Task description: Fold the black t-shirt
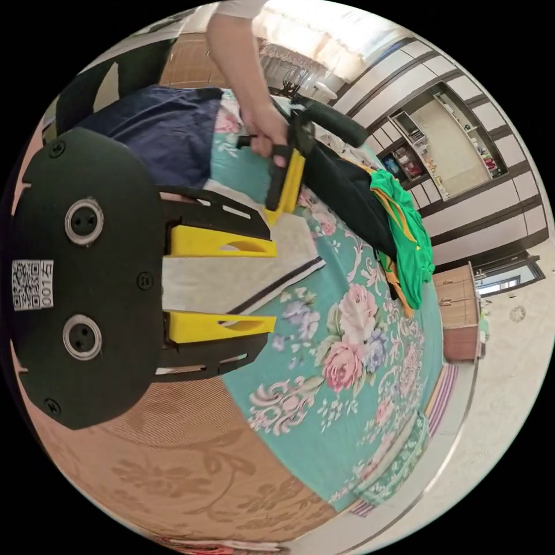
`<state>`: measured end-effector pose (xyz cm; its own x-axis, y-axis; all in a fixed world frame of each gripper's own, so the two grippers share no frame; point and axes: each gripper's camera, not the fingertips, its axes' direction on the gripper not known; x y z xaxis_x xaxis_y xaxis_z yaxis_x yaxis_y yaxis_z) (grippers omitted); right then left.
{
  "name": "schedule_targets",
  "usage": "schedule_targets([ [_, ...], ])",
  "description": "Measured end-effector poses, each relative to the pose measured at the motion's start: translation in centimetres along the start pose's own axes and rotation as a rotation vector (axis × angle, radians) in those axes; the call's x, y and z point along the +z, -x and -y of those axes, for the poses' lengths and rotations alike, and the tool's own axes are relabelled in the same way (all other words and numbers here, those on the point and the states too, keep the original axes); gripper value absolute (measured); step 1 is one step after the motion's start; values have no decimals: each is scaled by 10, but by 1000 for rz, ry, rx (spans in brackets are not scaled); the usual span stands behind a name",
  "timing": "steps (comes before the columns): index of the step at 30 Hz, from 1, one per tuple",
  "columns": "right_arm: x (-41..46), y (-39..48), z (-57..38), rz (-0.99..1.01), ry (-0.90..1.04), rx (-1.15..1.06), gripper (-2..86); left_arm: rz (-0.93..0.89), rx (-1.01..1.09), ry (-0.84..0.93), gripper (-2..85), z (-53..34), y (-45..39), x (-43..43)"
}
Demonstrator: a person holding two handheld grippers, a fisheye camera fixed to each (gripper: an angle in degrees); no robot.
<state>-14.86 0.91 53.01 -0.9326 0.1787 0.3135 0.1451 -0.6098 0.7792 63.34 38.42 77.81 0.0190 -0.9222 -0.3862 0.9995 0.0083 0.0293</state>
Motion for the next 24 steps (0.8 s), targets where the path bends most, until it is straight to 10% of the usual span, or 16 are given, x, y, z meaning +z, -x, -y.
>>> schedule_targets([
  [9,68,-3,93,19,165,-99,40,-133,154,-54,26,-48,31,-54],
  [17,-66,-21,51,323,-146,-137,11,-169,204,-32,109,-98,71,-86],
  [24,-130,-39,-43,567,15,-152,10,-475,460,38,141,-147,57,-101],
])
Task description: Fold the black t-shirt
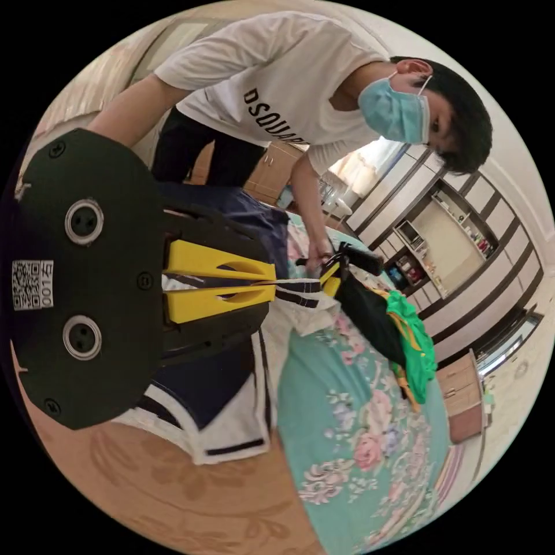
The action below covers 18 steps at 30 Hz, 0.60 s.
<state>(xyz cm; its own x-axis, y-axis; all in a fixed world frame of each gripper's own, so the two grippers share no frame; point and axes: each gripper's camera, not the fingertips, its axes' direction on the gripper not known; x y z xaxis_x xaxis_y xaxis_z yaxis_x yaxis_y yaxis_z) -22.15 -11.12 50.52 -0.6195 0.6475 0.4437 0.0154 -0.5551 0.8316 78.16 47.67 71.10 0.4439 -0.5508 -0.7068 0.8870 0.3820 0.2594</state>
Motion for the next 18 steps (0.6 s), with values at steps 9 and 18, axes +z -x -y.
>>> schedule_targets([
  [9,5,9,-75,-128,-110,163,9,64,193,270,117,-54,-59,49],
  [18,3,30,-59,-489,-239,-2,9,420,398,253,-8,-109,-150,54],
])
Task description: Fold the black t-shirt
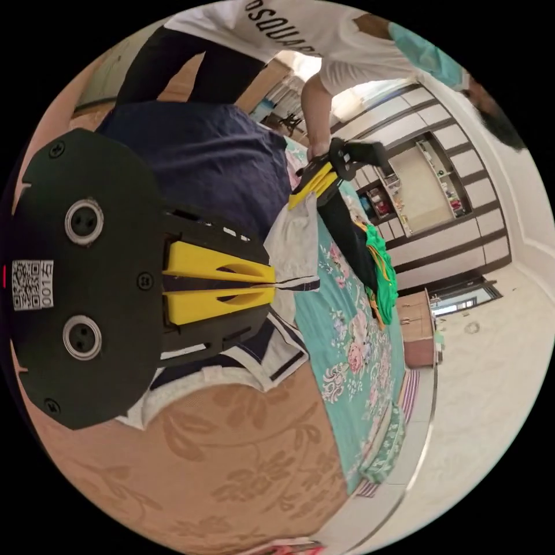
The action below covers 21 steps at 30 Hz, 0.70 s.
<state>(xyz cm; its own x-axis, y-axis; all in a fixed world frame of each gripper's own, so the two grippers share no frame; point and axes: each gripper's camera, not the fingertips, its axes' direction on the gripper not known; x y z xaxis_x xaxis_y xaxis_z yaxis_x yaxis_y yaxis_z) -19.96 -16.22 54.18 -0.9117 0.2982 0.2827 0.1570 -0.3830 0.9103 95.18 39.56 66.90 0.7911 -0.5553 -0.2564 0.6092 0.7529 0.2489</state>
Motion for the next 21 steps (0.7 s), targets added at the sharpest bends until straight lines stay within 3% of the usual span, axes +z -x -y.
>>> schedule_targets([
  [4,38,1,58,-92,29,-99,8,367,-49,53,-9,-1,-6,-5],
  [10,102,-5,140,-172,-8,-149,9,664,-158,175,-9,-10,10,6],
  [14,147,6,174,-245,72,-269,9,733,-197,229,-8,-22,10,20],
  [21,170,-11,192,-148,109,-234,9,698,-347,180,-9,-46,17,27],
])
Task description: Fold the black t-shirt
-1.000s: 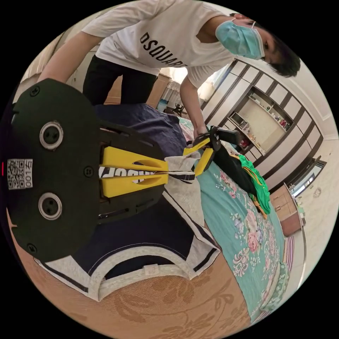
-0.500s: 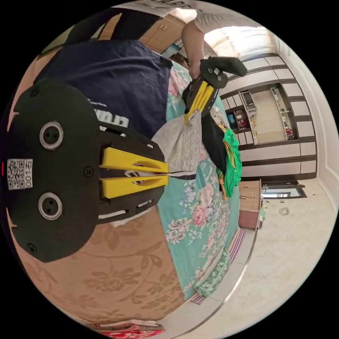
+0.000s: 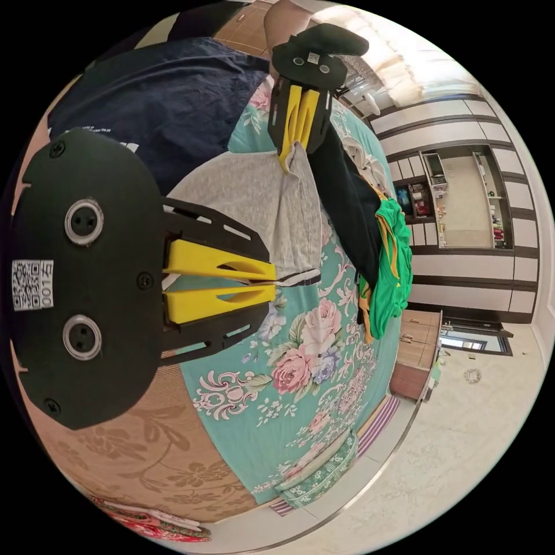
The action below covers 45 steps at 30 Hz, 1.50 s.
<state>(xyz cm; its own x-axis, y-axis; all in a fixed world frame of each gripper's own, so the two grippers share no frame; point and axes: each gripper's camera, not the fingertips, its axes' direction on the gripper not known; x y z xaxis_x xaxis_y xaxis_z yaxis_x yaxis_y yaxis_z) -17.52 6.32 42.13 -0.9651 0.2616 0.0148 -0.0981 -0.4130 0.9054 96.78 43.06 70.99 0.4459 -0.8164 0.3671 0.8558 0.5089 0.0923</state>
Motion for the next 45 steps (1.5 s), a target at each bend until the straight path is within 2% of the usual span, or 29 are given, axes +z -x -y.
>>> schedule_targets([
  [5,5,-4,31,28,22,-90,10,-57,-99,16,-9,-2,17,8],
  [10,-1,-3,41,43,91,-232,11,-212,-205,-6,-9,-12,49,19],
  [14,-31,0,26,40,86,-293,12,-280,-162,-78,-9,-21,67,22],
  [18,-69,15,-9,37,69,-321,14,-335,22,-166,-10,-31,76,16],
  [21,-91,33,-48,82,130,-317,18,-419,211,-176,-12,-36,72,12],
  [26,-80,56,-128,258,441,-202,35,-584,483,-58,-13,-48,59,26],
  [29,-85,37,-154,322,399,-18,57,-671,522,10,-11,-50,66,38],
  [32,-93,2,-167,310,267,194,98,-669,429,49,-10,-42,89,53],
  [35,-83,-33,-175,212,158,333,118,-721,202,85,-5,-23,126,80],
  [37,-67,-55,-176,173,147,403,125,-844,-10,79,11,-9,159,108],
  [40,-36,-90,-180,181,141,529,126,-992,-211,50,19,-1,192,139],
  [45,5,-116,-193,290,144,698,93,-1046,-365,32,22,-2,226,169],
])
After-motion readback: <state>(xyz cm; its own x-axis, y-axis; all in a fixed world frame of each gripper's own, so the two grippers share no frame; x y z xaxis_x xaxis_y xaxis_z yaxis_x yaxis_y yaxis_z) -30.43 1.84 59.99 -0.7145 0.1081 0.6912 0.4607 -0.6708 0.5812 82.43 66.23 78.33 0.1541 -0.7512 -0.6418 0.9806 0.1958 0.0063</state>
